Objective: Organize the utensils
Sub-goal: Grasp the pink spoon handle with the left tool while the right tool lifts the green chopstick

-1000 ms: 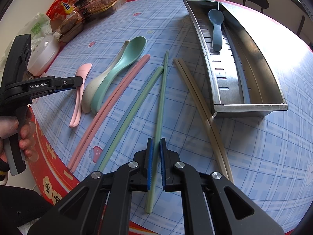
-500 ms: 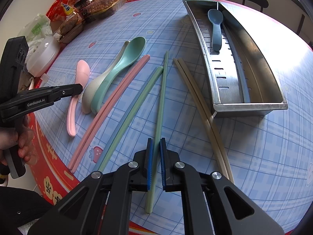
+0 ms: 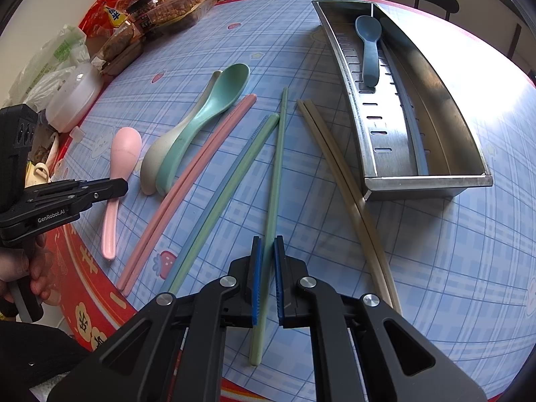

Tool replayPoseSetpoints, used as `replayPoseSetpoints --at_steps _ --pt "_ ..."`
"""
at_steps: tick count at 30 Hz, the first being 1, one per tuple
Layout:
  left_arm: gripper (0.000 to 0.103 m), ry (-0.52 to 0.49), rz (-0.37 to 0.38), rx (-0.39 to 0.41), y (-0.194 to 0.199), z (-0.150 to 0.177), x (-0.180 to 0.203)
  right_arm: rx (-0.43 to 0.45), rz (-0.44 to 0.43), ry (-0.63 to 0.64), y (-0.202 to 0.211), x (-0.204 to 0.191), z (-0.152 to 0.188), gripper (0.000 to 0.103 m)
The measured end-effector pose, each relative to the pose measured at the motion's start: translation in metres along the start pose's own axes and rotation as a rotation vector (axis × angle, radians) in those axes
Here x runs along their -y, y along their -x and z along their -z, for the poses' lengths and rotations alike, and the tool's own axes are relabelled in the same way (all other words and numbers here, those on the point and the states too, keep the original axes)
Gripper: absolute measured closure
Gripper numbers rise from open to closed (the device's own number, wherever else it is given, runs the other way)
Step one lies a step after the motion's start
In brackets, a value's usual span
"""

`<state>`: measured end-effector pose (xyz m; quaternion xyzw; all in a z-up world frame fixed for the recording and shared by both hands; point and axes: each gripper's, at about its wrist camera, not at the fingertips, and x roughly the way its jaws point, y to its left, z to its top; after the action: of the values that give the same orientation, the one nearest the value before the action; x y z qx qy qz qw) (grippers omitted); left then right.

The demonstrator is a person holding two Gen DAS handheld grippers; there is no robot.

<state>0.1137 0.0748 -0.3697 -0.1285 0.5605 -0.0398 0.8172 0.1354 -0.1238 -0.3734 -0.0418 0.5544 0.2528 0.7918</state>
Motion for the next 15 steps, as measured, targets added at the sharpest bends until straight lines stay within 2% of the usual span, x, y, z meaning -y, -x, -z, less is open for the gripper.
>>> replayPoseSetpoints --at_steps 15 --pt "0.092 0.024 0.03 -0.005 0.0066 0.0085 -0.0061 -0.013 0.021 0.023 -0.0017 -0.0046 -0.001 0.096"
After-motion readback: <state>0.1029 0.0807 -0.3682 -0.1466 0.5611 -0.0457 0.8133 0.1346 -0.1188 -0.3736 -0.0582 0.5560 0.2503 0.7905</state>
